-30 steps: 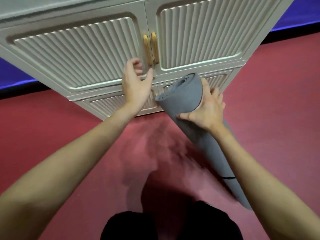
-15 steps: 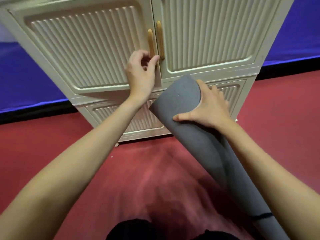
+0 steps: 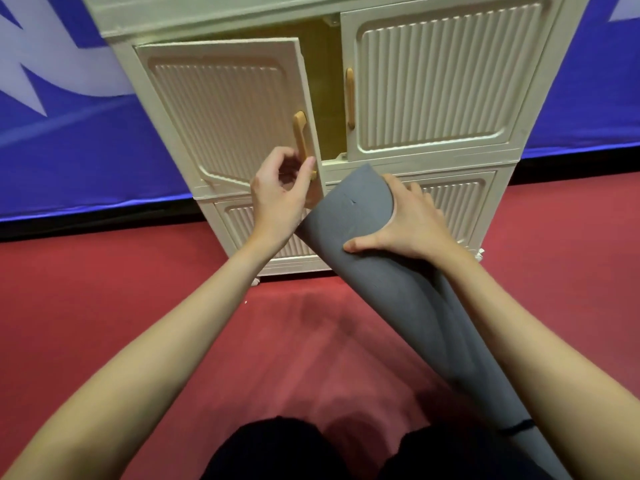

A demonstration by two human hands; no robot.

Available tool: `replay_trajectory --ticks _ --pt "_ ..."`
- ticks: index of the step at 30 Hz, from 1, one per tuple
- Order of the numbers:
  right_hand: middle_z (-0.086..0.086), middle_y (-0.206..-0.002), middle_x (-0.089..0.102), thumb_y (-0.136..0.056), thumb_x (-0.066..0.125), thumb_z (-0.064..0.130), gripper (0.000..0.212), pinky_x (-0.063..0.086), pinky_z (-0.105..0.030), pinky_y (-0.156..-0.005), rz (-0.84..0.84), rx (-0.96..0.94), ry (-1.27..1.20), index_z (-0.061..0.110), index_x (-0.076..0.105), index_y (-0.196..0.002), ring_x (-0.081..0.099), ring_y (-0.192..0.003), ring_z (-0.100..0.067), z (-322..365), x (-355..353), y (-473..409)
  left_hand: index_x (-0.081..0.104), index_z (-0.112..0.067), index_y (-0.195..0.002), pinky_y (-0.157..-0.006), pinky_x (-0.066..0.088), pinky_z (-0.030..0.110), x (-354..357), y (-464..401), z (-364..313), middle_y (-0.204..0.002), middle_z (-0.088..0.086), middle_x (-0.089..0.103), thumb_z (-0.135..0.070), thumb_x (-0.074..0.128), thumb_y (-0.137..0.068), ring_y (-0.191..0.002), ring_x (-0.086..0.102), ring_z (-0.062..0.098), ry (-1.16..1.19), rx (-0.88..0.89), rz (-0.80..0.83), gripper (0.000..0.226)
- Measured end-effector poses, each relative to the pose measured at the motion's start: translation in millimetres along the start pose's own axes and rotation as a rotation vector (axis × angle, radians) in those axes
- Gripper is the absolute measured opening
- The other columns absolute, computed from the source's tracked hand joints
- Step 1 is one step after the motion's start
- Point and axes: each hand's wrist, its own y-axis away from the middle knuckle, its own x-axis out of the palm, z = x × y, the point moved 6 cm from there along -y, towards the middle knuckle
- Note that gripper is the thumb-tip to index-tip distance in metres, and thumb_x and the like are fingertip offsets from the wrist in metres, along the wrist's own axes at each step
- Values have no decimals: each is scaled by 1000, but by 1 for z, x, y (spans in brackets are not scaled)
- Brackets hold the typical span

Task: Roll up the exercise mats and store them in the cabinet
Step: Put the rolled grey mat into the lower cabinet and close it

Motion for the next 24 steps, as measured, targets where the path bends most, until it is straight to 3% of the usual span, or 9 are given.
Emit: replay_trajectory --ticks 4,9,12,14,17,20,24 --pt "-7 -135 43 -36 78 74 123 36 -49 -101 30 -55 -11 40 26 -143 39 -128 -32 9 5 15 54 -23 -84 -68 49 29 -10 6 -6 -76 -12 57 -18 62 -90 -73 58 12 7 -4 -10 11" --pt "-7 -134 44 -34 76 76 127 38 -49 -103 58 -78 2 39 25 -144 41 -127 -32 14 6 21 52 -12 -91 -65 46 27 -36 25 -8 -80 -1 59 -19 55 -95 -73 59 17 -15 7 6 9" --pt "-5 -133 48 -22 71 84 134 39 -48 -106 126 -110 -73 41 30 -143 45 -126 -29 18 13 18 52 -12 -94 -61 42 13 -49 33 -13 -81 -4 61 -11 55 -96 -67 59 -3 -20 5 7 5" --pt "1 -130 53 -18 71 88 134 42 -45 -104 190 -155 -133 44 34 -139 50 -123 -22 20 25 16 52 -14 -93 -62 44 12 -53 34 -18 -79 -8 60 -7 57 -94 -66 58 -6 -6 -10 -11 9" --pt "8 -123 59 -24 80 80 121 46 -41 -101 277 -234 -219 43 43 -133 57 -114 -13 28 39 25 58 -12 -92 -70 55 30 -52 24 -22 -80 -5 63 -9 61 -91 -75 64 8 16 -32 63 4" --pt "15 -118 62 -33 88 65 107 46 -38 -102 331 -304 -290 37 50 -129 59 -109 -6 32 41 34 61 -11 -89 -77 54 52 -52 11 -19 -83 9 66 -19 63 -89 -80 66 28 -28 -43 159 8" --pt "16 -122 60 -31 86 67 114 45 -36 -103 265 -310 -311 35 48 -134 57 -112 -5 23 20 25 57 -10 -87 -76 50 57 -50 9 -16 -81 14 62 -21 59 -90 -80 63 33 -61 -48 203 11"
